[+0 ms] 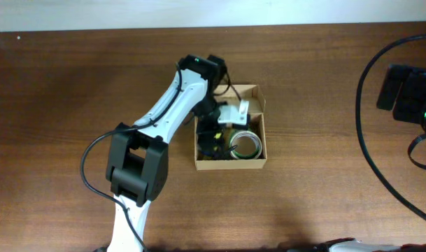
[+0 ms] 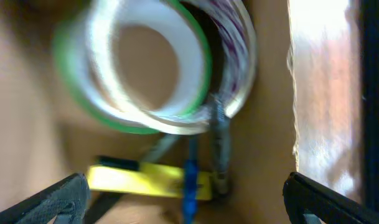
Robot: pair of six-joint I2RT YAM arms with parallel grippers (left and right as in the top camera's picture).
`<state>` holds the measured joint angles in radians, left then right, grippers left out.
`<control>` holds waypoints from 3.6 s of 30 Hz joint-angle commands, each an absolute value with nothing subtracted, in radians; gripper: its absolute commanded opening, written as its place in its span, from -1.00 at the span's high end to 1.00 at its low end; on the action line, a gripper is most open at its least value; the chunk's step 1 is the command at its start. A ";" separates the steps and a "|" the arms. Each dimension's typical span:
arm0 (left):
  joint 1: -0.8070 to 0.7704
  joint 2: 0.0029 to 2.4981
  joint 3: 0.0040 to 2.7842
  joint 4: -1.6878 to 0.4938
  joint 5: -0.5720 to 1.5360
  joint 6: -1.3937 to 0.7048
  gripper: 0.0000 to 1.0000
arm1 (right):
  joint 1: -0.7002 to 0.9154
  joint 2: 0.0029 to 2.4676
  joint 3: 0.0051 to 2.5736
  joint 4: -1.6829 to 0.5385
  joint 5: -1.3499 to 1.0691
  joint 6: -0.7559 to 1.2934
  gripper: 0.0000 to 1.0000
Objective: Pack container
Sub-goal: 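Carry the grey pen into the box and release it, then lift the left gripper away and bring both grippers toward the box, then move both grippers to the box's lid flaps on either side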
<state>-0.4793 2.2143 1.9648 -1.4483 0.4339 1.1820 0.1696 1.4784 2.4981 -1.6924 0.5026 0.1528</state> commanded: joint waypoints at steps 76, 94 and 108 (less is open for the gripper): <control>0.074 2.461 2.123 -1.222 0.749 -0.090 0.96 | -0.164 2.158 2.143 -1.697 -0.366 0.056 0.92; -0.121 2.519 2.123 -1.155 0.818 -0.170 0.96 | -0.135 2.420 2.143 -1.699 -0.530 -0.057 0.92; -0.149 2.582 2.123 -1.125 0.862 -0.217 0.96 | -0.076 2.514 2.131 -1.690 -0.599 -0.125 0.92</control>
